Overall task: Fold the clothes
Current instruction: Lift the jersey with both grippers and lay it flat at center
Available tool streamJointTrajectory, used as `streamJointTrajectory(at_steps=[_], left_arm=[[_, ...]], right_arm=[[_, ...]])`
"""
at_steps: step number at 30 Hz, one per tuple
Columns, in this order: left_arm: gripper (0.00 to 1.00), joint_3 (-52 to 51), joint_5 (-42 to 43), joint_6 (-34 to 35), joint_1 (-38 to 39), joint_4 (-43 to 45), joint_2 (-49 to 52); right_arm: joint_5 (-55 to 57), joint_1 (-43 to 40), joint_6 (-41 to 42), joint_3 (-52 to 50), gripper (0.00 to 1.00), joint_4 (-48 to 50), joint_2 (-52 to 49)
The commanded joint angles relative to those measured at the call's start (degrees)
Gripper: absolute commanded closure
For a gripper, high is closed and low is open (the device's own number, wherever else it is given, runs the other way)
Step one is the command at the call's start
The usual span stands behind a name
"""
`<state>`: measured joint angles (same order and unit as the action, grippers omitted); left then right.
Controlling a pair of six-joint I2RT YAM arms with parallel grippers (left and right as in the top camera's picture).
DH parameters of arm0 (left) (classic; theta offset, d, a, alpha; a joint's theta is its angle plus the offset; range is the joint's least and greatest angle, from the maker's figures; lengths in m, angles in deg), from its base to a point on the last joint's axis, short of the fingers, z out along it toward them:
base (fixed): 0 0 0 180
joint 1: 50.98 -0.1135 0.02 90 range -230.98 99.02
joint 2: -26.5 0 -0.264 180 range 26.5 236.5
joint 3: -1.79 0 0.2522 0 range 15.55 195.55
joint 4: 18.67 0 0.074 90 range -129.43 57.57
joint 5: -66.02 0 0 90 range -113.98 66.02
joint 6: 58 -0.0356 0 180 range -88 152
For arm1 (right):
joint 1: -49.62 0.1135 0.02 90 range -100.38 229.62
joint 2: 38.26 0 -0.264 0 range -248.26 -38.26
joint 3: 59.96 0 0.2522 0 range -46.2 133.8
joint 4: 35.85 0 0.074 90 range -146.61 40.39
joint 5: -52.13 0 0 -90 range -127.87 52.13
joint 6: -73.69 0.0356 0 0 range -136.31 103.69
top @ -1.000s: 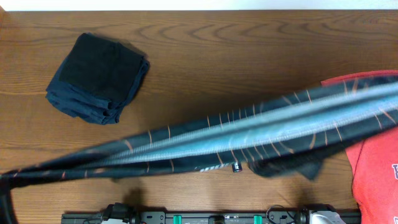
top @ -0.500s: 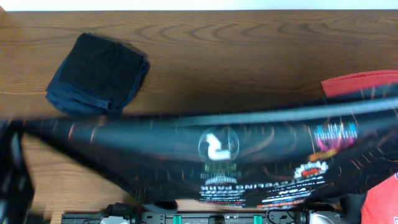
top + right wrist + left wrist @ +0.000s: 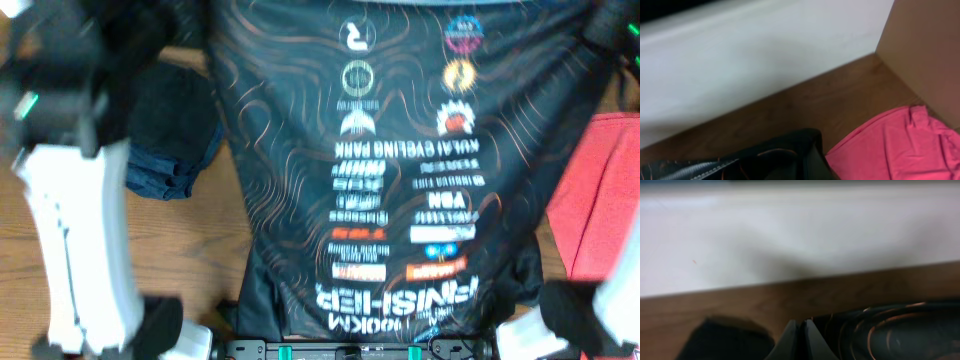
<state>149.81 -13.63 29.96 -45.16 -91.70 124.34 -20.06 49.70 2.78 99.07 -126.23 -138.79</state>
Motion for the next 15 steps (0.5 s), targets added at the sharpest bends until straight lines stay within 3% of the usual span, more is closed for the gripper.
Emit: streamJointTrajectory(at_steps=[1, 9, 10, 11, 12, 13, 14, 15], left_arm=[[0.94, 0.0, -0.3, -1.4, 0.0, 2.2, 7.3], [0.94, 0.0, -0.4, 0.7, 0.0, 12.9, 26.2], [0.93, 0.0, -0.4, 1.1, 0.0, 14.9, 28.6], [0.91, 0.0, -0.4, 1.7, 0.0, 16.0, 29.8], [0.84, 0.0, -0.5, 2.6, 0.0, 17.1, 31.0], [0.65, 0.0, -0.6, 3.0, 0.0, 17.9, 32.0], [0.37, 0.0, -0.6, 3.2, 0.0, 18.3, 32.4], [0.16, 0.0, -1.5, 3.2, 0.0, 18.1, 32.5]], right_arm=[[1.3, -1.5, 0.5, 0.1, 0.99, 1.3, -6.8], [0.4, -3.7, 0.6, 0.1, 0.99, 6.5, -25.1], [-1.0, -4.1, 0.6, 0.1, 0.95, 7.8, -27.5], [-1.7, -4.3, 0.6, 0.1, 0.87, 8.7, -29.0], [-2.2, -4.7, 0.6, 0.1, 0.70, 9.9, -30.6], [-2.7, -5.0, 0.6, 0.1, 0.34, 10.7, -32.0], [-3.3, -5.4, 0.6, 0.1, 0.13, 11.6, -33.2], [-3.3, -5.8, 0.5, 0.1, 0.04, 11.7, -33.9]])
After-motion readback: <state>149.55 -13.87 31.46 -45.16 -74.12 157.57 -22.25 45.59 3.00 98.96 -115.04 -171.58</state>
